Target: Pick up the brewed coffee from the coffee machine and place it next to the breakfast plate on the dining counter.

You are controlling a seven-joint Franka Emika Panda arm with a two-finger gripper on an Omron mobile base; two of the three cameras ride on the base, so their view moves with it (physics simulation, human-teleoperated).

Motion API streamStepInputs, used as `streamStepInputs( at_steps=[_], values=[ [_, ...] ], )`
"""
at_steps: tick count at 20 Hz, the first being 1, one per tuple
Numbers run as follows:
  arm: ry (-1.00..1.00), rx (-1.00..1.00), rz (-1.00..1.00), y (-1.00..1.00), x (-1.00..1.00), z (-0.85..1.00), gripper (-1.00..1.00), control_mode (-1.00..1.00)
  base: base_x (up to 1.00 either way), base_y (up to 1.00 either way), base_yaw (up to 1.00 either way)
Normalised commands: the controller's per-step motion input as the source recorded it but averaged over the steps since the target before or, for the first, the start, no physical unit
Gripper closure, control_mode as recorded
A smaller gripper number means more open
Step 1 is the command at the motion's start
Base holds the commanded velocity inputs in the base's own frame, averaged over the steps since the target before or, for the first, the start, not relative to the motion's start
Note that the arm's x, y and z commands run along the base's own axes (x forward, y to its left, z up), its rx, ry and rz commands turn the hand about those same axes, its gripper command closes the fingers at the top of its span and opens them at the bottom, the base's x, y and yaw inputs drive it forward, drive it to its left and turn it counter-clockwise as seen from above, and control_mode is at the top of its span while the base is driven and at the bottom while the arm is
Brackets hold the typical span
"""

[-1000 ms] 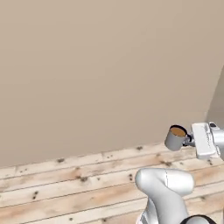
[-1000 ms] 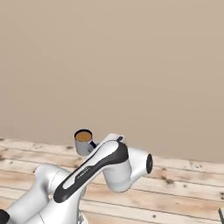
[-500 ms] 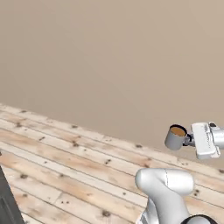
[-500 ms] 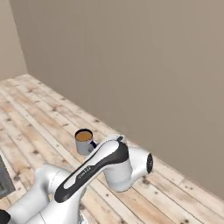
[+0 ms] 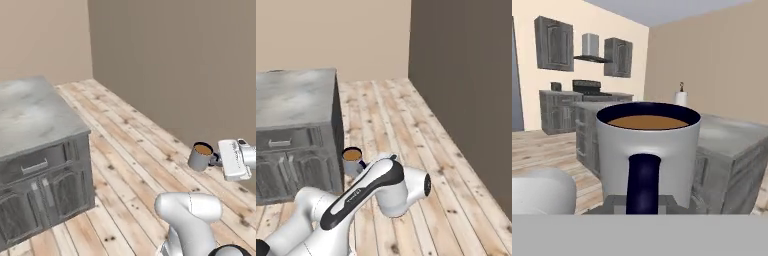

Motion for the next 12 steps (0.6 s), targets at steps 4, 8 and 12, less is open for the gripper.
streamStepInputs(
  at_steps=[4,8,12],
  values=[
    [0.0,0.0,0.0,0.0,0.0,0.0,1.0,1.0,0.4,-0.2,0.87],
    [0.0,0.0,0.0,0.0,0.0,0.0,1.0,1.0,0.46,-0.37,0.81],
    [0.0,0.0,0.0,0.0,0.0,0.0,1.0,1.0,0.54,-0.88,0.53]
  ],
)
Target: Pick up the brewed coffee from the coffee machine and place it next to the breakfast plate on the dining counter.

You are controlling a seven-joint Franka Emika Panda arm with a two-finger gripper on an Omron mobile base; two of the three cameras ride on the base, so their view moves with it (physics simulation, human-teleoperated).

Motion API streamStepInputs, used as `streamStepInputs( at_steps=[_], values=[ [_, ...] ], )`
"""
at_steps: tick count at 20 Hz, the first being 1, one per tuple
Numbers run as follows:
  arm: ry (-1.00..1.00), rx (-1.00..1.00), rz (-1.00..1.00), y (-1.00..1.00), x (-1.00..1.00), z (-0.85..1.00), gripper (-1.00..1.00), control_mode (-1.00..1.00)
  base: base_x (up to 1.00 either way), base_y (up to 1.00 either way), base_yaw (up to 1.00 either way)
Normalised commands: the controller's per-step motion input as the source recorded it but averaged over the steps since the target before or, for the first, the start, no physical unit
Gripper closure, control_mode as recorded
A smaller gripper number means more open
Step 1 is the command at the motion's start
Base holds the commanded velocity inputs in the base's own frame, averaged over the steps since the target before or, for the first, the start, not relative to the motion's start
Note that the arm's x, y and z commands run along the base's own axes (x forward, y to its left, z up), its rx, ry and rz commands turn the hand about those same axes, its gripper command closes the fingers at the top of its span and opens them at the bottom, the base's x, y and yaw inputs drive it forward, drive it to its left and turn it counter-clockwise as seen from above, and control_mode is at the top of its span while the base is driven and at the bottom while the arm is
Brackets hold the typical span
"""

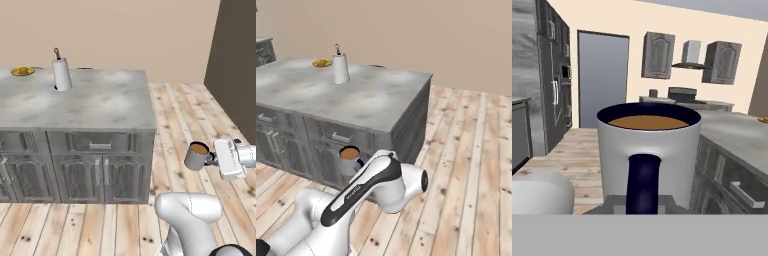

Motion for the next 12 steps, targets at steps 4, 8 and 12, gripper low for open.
streamStepInputs(
  at_steps=[4,8,12],
  values=[
    [0.0,0.0,0.0,0.0,0.0,0.0,1.0,1.0,0.69,-1.0,0.29],
    [0.0,0.0,0.0,0.0,0.0,0.0,1.0,1.0,0.93,-1.0,0.2],
    [0.0,0.0,0.0,0.0,0.0,0.0,1.0,1.0,1.0,-1.0,0.14]
  ],
)
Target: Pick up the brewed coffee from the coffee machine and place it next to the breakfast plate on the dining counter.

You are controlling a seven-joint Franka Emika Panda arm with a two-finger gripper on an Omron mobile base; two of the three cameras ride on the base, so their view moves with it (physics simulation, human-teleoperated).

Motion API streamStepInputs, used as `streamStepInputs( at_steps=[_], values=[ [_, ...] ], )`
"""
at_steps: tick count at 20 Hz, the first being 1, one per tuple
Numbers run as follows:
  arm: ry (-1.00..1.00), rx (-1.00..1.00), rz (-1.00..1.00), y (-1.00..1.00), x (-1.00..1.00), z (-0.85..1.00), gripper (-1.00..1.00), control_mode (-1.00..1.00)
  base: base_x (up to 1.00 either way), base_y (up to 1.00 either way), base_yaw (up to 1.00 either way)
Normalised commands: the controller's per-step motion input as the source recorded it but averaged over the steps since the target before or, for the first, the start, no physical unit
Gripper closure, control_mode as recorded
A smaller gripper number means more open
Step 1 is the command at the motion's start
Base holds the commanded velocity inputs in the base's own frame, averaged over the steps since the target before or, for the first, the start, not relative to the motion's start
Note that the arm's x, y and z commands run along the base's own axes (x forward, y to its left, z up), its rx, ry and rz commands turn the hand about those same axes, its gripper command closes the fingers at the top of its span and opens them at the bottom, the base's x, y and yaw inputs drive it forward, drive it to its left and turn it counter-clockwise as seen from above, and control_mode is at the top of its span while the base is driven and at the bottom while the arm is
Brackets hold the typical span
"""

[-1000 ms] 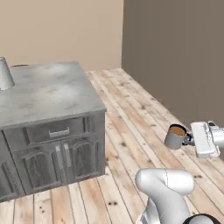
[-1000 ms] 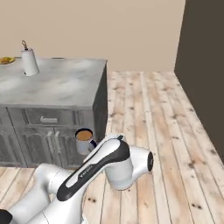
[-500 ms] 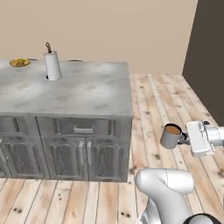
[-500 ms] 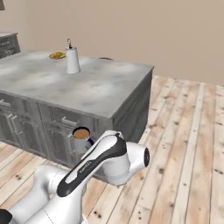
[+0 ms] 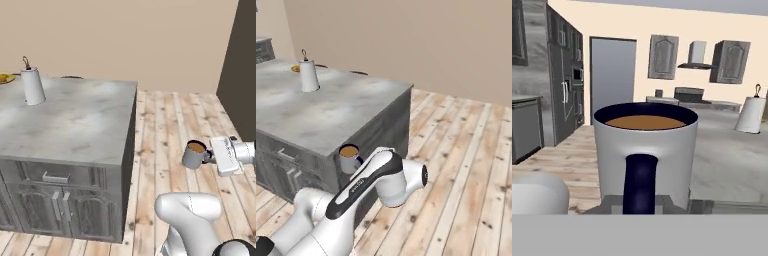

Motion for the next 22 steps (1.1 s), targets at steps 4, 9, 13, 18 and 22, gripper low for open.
streamStepInputs(
  at_steps=[4,9,13,18,22],
  values=[
    [0.0,0.0,0.0,0.0,0.0,0.0,1.0,1.0,1.0,-1.0,0.13],
    [0.0,0.0,0.0,0.0,0.0,0.0,1.0,1.0,1.0,-1.0,0.12],
    [0.0,0.0,0.0,0.0,0.0,0.0,1.0,1.0,1.0,-1.0,0.16],
    [0.0,0.0,0.0,0.0,0.0,0.0,1.0,1.0,1.0,-0.79,0.29],
    [0.0,0.0,0.0,0.0,0.0,0.0,1.0,1.0,1.0,-0.49,0.43]
  ],
)
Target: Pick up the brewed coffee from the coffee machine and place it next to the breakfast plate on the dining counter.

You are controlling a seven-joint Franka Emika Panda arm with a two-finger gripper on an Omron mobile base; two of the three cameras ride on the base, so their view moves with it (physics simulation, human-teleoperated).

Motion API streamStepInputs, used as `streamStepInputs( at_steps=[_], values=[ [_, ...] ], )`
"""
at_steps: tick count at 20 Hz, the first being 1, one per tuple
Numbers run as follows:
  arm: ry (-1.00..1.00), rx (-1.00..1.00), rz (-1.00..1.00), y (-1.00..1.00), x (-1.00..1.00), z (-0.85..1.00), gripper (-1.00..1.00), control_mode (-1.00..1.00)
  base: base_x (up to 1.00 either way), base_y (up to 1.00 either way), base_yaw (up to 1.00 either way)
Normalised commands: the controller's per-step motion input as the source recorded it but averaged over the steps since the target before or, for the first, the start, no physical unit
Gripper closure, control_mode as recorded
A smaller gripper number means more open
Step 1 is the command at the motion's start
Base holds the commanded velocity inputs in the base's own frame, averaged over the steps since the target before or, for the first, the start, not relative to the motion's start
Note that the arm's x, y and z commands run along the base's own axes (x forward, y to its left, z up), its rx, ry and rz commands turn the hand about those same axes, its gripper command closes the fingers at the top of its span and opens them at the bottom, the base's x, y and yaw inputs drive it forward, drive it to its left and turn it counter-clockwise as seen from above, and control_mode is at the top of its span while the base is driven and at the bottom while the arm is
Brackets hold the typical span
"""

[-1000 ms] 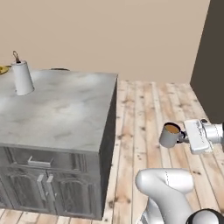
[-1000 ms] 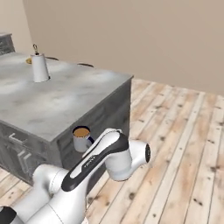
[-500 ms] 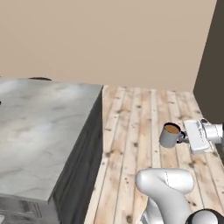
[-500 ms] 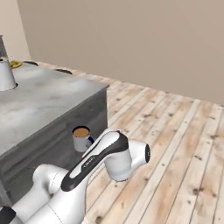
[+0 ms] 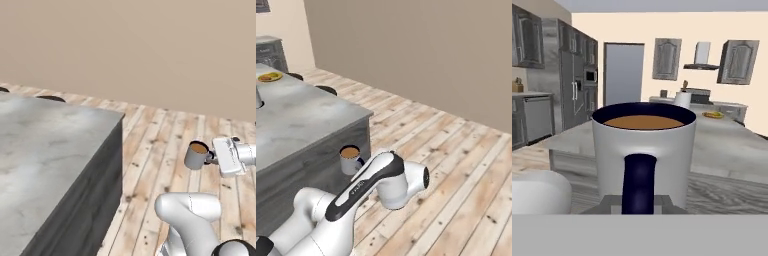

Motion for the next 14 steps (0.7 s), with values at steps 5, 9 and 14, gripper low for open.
streamStepInputs(
  at_steps=[5,9,14],
  values=[
    [0.0,0.0,0.0,0.0,0.0,0.0,1.0,1.0,1.0,-0.53,0.43],
    [0.0,0.0,0.0,0.0,0.0,0.0,1.0,1.0,1.0,-0.86,0.36],
    [0.0,0.0,0.0,0.0,0.0,0.0,1.0,1.0,1.0,-0.97,0.32]
  ],
)
